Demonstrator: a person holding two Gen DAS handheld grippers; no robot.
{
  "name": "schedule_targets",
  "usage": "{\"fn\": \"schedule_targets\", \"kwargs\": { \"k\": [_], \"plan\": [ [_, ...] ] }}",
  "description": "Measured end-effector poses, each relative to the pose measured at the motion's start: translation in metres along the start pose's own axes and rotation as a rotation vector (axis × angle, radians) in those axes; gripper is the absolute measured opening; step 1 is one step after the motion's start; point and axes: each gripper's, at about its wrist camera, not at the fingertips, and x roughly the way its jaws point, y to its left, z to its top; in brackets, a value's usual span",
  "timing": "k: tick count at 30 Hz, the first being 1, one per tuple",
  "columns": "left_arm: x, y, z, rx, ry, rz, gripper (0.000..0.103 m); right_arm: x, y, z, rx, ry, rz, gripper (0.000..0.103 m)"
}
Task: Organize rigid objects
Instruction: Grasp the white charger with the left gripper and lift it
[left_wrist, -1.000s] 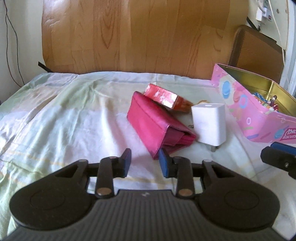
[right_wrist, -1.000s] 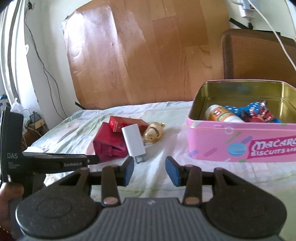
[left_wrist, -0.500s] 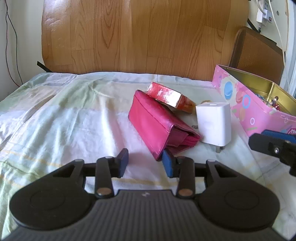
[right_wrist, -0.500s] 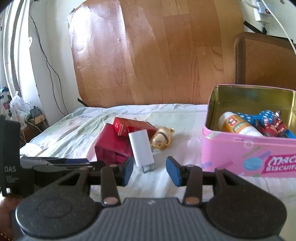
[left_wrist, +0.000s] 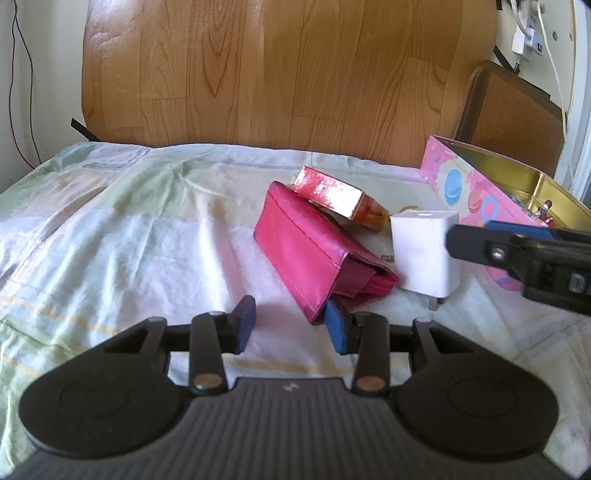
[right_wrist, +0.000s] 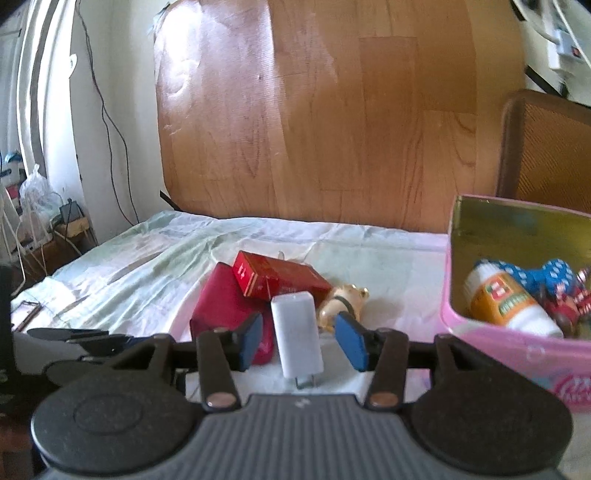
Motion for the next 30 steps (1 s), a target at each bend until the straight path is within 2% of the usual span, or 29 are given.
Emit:
{"fn": "schedule_targets", "kwargs": {
  "k": [5,6,10,14,16,20,23,26,27,30],
  "plan": [
    [0.0,0.002,0.0,-0.012,-0.004,-0.015,0.044,0.017,0.006,0.007,-0.049,0.014,-0.012,0.044],
    [0.0,0.002,0.0,-0.014,-0.005,-0.018,0.044,0.021,0.005,0.007,-0.055,0.024,-0.009,0.03],
    [0.0,0.006,0.0,-0.03,-0.004,-0.036,0.044,0.013,-0.003,0.005,0.006,0.035,0.011,0.029],
    [-0.002,0.011,0.001,-0.059,-0.009,-0.07,0.044,-0.018,-0.023,-0.004,0.163,0.037,0.05,0.029],
    [-0.003,0.013,0.001,-0.075,-0.012,-0.088,0.044,-0.039,-0.04,-0.012,0.289,0.057,0.105,0.029],
    [-0.008,0.011,-0.001,-0.071,-0.029,-0.131,0.044,-0.068,-0.087,-0.043,0.532,0.092,0.178,0.029],
    [-0.013,0.001,-0.002,-0.041,-0.03,-0.17,0.044,-0.088,-0.114,-0.065,0.644,0.097,0.189,0.031],
    [-0.02,-0.012,-0.003,-0.043,-0.005,-0.241,0.044,-0.109,-0.123,-0.079,0.603,0.074,0.097,0.036],
    [-0.022,-0.018,-0.003,-0.041,0.005,-0.271,0.044,-0.115,-0.123,-0.082,0.563,0.067,0.072,0.043],
    [-0.026,-0.045,0.0,-0.009,0.046,-0.359,0.044,-0.129,-0.111,-0.084,0.391,0.033,0.009,0.054]
  ]
}}
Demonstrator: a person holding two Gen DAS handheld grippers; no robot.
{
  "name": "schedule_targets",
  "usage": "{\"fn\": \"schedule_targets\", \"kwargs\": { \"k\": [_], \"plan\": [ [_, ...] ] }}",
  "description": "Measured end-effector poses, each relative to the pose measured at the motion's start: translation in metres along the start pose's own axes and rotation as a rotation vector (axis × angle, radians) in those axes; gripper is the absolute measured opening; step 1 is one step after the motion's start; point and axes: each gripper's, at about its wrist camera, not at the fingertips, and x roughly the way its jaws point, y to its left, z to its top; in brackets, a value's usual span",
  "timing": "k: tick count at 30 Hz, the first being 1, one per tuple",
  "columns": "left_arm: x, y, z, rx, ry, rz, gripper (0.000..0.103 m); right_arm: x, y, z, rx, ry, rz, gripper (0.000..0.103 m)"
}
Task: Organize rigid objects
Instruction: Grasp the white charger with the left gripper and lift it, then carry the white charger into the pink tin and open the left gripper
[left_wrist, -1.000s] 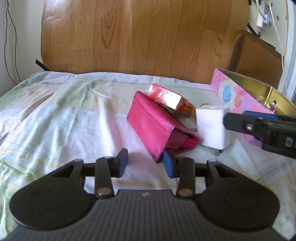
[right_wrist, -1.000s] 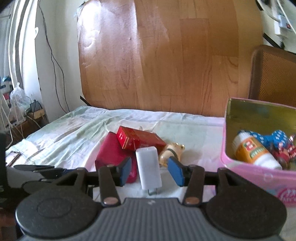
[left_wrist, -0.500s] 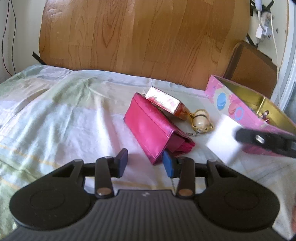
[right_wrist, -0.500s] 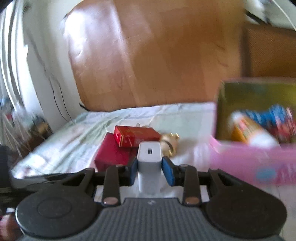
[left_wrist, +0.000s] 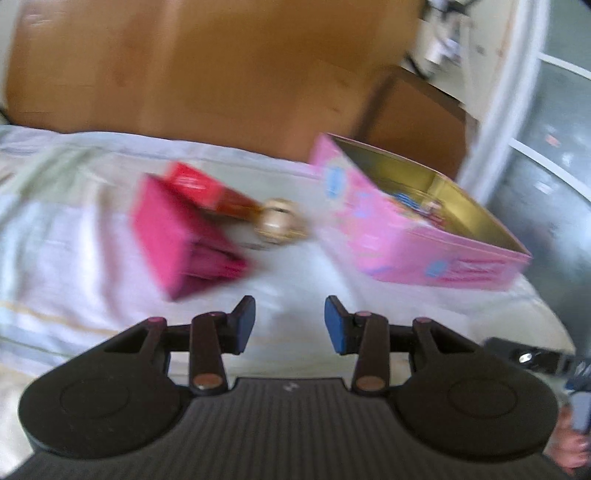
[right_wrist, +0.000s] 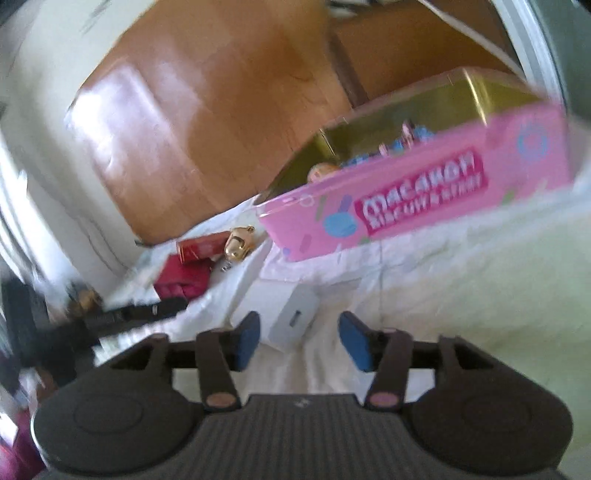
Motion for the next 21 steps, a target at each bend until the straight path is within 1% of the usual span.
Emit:
{"fn": "schedule_targets", "kwargs": {
  "k": [2,4,7,8,9,10,11,12,13,14,15,16,17,18,20,21],
  "plan": [
    [0.007,-0.015,0.002,0.021,0.034,-0.061,0.044,-0.002,0.013,-0.005,-0.147,-0.012,-0.021,0.056],
    [0.017,-0.029,0.004,0.036,0.079,-0.112,0.044,0.003,0.026,-0.008,-0.262,-0.011,-0.041,0.058],
    [0.036,-0.041,0.006,0.018,0.169,-0.173,0.045,0.016,0.035,-0.007,-0.373,-0.004,-0.056,0.061],
    [0.04,-0.043,0.004,0.002,0.189,-0.184,0.052,0.021,0.037,-0.006,-0.396,0.001,-0.061,0.061],
    [0.043,-0.045,0.004,-0.013,0.201,-0.19,0.056,0.024,0.038,-0.005,-0.417,0.006,-0.065,0.062],
    [0.045,-0.046,0.004,-0.023,0.208,-0.192,0.063,0.03,0.038,-0.002,-0.439,0.015,-0.064,0.062],
    [0.047,-0.048,0.003,-0.027,0.214,-0.192,0.066,0.032,0.038,-0.002,-0.455,0.022,-0.059,0.062],
    [0.049,-0.049,0.003,-0.031,0.221,-0.191,0.068,0.037,0.038,0.001,-0.477,0.034,-0.054,0.066],
    [0.049,-0.051,0.001,-0.035,0.23,-0.193,0.068,0.04,0.037,0.001,-0.496,0.041,-0.048,0.068],
    [0.051,-0.052,0.0,-0.04,0.236,-0.196,0.068,0.043,0.038,0.002,-0.522,0.047,-0.044,0.073],
    [0.049,-0.052,0.001,-0.042,0.237,-0.199,0.067,0.046,0.039,0.002,-0.544,0.05,-0.042,0.073],
    [0.05,-0.053,0.001,-0.038,0.236,-0.199,0.064,0.05,0.04,0.002,-0.566,0.059,-0.031,0.071],
    [0.051,-0.056,0.0,-0.028,0.232,-0.19,0.063,0.053,0.04,0.001,-0.577,0.079,-0.008,0.061],
    [0.05,-0.059,0.001,-0.016,0.218,-0.174,0.061,0.055,0.041,0.0,-0.58,0.085,-0.009,0.06],
    [0.049,-0.06,0.004,-0.009,0.207,-0.161,0.059,0.055,0.043,-0.003,-0.595,0.067,-0.023,0.059],
    [0.046,-0.061,0.007,-0.003,0.198,-0.159,0.055,0.053,0.044,-0.003,-0.597,0.054,-0.03,0.059]
  ]
}}
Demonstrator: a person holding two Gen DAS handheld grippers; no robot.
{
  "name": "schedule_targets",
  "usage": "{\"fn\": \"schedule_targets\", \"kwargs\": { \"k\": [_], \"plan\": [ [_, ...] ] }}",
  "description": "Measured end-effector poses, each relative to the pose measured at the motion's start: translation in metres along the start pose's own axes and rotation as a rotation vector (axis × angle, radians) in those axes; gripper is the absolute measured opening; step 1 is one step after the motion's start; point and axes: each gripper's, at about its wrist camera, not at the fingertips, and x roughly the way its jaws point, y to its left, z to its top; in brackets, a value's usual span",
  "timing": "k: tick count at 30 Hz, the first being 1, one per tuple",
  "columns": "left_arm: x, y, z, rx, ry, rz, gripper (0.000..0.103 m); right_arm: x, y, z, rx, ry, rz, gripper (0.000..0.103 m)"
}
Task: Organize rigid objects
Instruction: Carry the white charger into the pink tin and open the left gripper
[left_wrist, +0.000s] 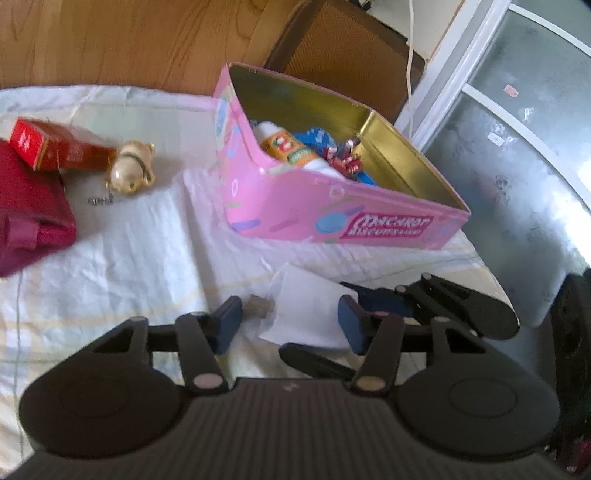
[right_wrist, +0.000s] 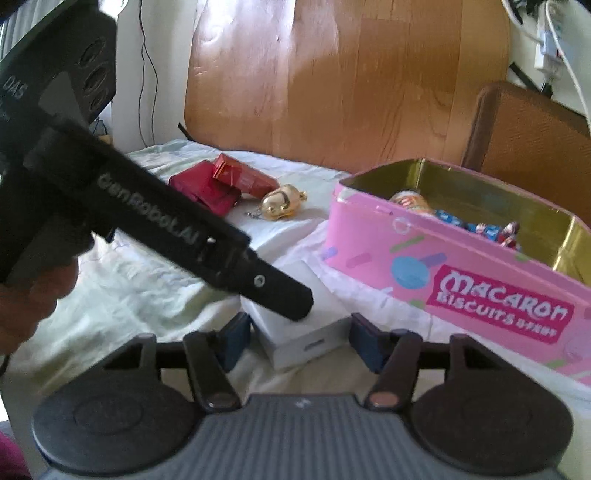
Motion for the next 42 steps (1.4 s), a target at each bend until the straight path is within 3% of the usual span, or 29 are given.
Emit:
{"fn": "schedule_targets", "kwargs": {
  "k": [2,11,16,22,24,28,33,42],
  "plan": [
    [-0.006,-0.008,0.01,0.027,-0.021,0.005,0.049,-0.006,-0.002,0.001,0.019,-0.029,-0.012,0.057],
    [-0.001,-0.068,0.072,0.178,-0.151,-0.026,0.05,-0.036,-0.049,0.036,0.023,-0.185,-0.148,0.056],
    [0.034,-0.094,0.095,0.209,-0.182,-0.043,0.05,-0.027,-0.09,0.048,0.027,-0.165,-0.215,0.056],
    [0.08,-0.11,0.102,0.214,-0.112,-0.06,0.05,-0.006,-0.127,0.039,0.042,-0.091,-0.284,0.055],
    [0.086,-0.115,0.099,0.223,-0.112,-0.024,0.049,0.003,-0.137,0.035,0.066,-0.071,-0.305,0.049],
    [0.081,-0.119,0.092,0.249,-0.138,0.057,0.051,0.009,-0.154,0.027,0.157,-0.08,-0.391,0.052],
    [0.062,-0.112,0.087,0.27,-0.177,0.163,0.051,0.002,-0.154,0.019,0.25,-0.104,-0.363,0.052],
    [0.034,-0.099,0.068,0.283,-0.187,0.276,0.052,-0.025,-0.132,0.017,0.344,-0.183,-0.323,0.053]
  ]
}}
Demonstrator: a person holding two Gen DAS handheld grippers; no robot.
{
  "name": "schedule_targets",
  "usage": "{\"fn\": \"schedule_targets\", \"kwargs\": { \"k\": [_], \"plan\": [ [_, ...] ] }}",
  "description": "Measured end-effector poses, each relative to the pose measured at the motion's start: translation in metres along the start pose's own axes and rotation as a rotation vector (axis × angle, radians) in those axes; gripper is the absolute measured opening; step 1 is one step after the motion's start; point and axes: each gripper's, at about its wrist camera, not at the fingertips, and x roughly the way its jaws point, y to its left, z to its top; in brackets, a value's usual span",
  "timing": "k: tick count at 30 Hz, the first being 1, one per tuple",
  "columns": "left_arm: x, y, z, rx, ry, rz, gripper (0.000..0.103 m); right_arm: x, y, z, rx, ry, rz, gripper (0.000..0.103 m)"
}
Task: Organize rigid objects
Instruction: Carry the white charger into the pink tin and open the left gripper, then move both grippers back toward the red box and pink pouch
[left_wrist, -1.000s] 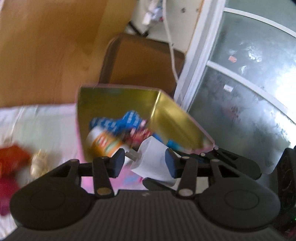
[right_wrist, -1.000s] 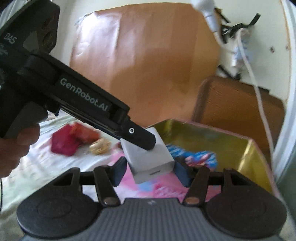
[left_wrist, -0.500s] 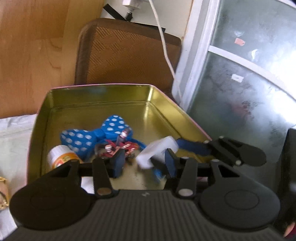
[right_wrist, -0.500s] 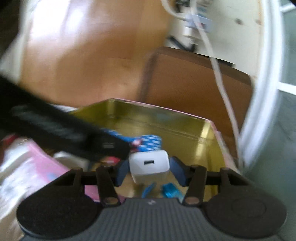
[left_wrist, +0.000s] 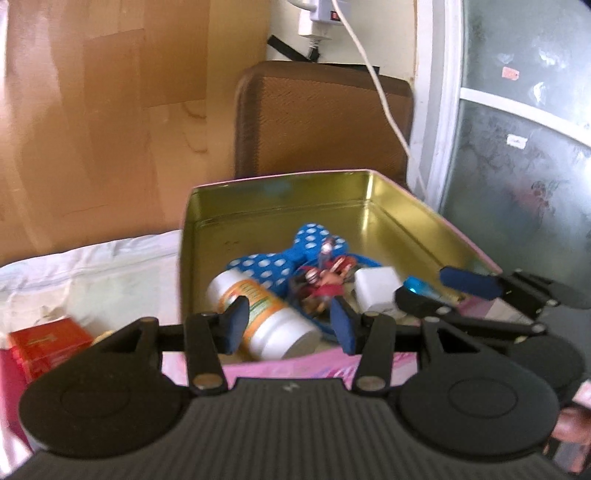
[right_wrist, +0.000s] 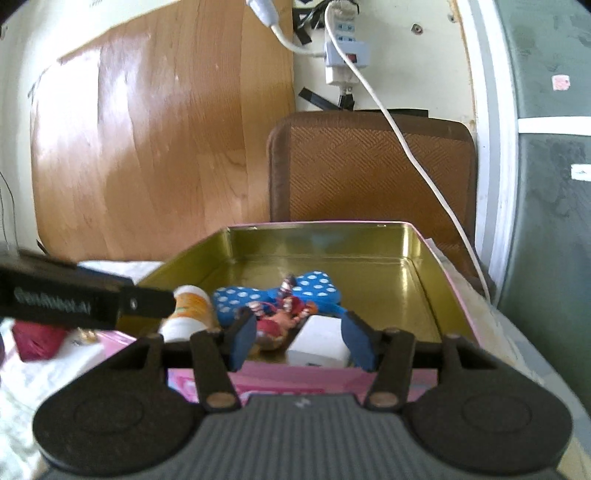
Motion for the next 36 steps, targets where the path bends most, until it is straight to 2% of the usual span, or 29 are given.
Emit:
{"fn": "schedule_targets", "kwargs": {
  "k": [8,10,14,36],
  "plan": [
    [-0.023,0.027,-0.023,-0.029,0.01,0.067,0.052,-0.028,0.02,-0.005,0.112,-0.038,0.061,0.053],
    [-0.029,0.035,-0.03,-0.037,0.008,0.084,0.055,-0.033,0.03,-0.008,0.129,-0.038,0.08,0.053],
    [-0.043,0.051,-0.044,-0.041,-0.004,0.127,0.055,-0.038,0.049,-0.012,0.143,-0.029,0.118,0.054],
    [-0.069,0.127,-0.093,-0.141,0.007,0.247,0.055,-0.028,0.146,-0.022,0.003,0.058,0.237,0.055]
  ]
}}
